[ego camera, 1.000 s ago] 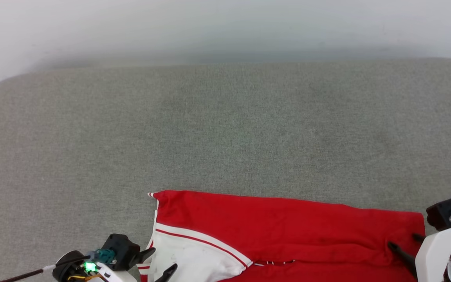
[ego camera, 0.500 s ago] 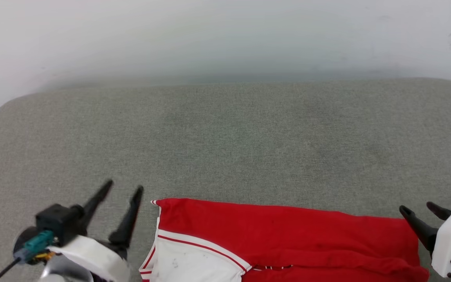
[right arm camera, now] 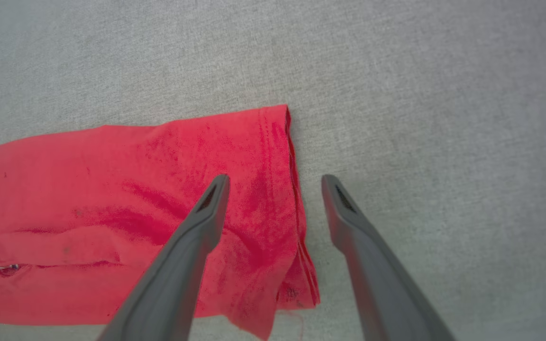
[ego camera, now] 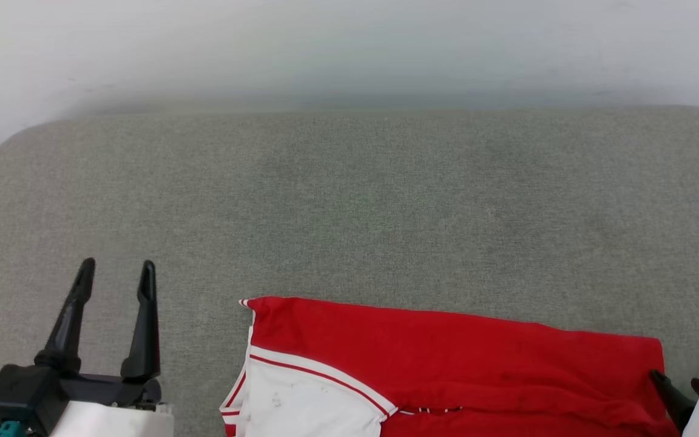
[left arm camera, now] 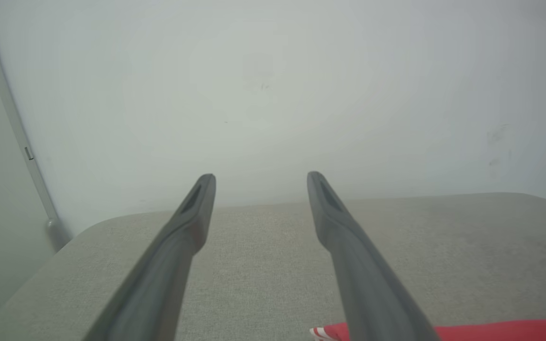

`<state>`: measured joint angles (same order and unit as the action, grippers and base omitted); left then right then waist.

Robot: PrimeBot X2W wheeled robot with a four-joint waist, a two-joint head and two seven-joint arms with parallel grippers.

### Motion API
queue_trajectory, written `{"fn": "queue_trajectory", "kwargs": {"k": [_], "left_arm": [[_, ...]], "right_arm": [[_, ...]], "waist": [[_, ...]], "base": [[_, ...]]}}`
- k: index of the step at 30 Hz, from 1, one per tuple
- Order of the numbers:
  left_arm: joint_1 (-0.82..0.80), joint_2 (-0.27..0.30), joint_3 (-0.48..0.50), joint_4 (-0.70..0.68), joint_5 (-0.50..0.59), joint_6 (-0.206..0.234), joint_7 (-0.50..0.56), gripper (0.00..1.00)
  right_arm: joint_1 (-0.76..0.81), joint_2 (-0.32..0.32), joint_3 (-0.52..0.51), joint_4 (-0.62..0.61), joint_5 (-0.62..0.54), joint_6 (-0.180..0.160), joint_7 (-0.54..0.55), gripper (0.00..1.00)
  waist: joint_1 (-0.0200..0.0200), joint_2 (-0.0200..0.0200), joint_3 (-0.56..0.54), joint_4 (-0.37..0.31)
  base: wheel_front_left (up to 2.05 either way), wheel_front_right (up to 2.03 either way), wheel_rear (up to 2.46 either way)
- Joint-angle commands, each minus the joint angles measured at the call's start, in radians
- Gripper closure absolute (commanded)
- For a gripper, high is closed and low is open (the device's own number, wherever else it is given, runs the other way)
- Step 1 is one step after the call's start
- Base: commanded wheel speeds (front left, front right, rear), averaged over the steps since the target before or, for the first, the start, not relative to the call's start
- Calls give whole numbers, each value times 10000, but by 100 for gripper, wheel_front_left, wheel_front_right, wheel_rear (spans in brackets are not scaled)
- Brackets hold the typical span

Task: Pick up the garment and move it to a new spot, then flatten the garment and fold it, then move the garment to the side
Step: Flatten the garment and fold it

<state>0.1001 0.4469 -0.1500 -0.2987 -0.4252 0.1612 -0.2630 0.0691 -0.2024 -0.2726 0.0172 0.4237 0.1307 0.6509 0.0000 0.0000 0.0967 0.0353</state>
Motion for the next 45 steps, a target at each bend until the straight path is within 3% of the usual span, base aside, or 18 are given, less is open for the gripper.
{"fn": "queue_trajectory", "kwargs": {"k": [1,12,18,23,24,25,32,40,45], "left_arm": [[123,-112,108,-15,92,-112,-19,0],[6,-1777,1420,645,1330,-2068,-20,0],[-246,-2252,1735,873,1733,-2598,-20,0],[-312,-2284,1855,1035,2015,-2802,-20,0],[-340,-2259,1895,1073,2047,-2829,-20,0],[-370,-2246,1933,1103,2088,-2838,-21,0],[-231,-2370,2162,1203,2105,-2893,-21,0],[-46,-2492,1999,1267,2174,-2910,-21,0],[-72,-2427,1843,1314,2119,-2908,-21,0]], "right_arm": [[86,88,-49,70,-78,-1,-60,0],[-285,703,-56,1768,-422,-2,-317,0],[-360,895,314,2650,-489,-2,-460,0],[-373,1174,1311,2926,278,73,-79,0],[-367,1108,1438,2932,293,76,-56,57],[-348,1028,1518,2945,286,82,-106,100],[-382,351,1432,2698,141,44,-682,100],[-966,-308,179,2319,-261,-8,-1402,100],[-1384,-689,-826,2546,-1093,-7,-1765,100]], "waist": [[0,0,63,45],[0,0,579,235],[0,0,826,394],[0,0,874,423],[0,0,858,415],[0,0,818,406],[0,0,484,277],[0,0,312,175],[0,0,271,132]], "base": [[0,0,0],[0,0,0],[0,0,0],[0,0,0],[0,0,0],[0,0,0],[0,0,0],[0,0,0],[0,0,0]]}}
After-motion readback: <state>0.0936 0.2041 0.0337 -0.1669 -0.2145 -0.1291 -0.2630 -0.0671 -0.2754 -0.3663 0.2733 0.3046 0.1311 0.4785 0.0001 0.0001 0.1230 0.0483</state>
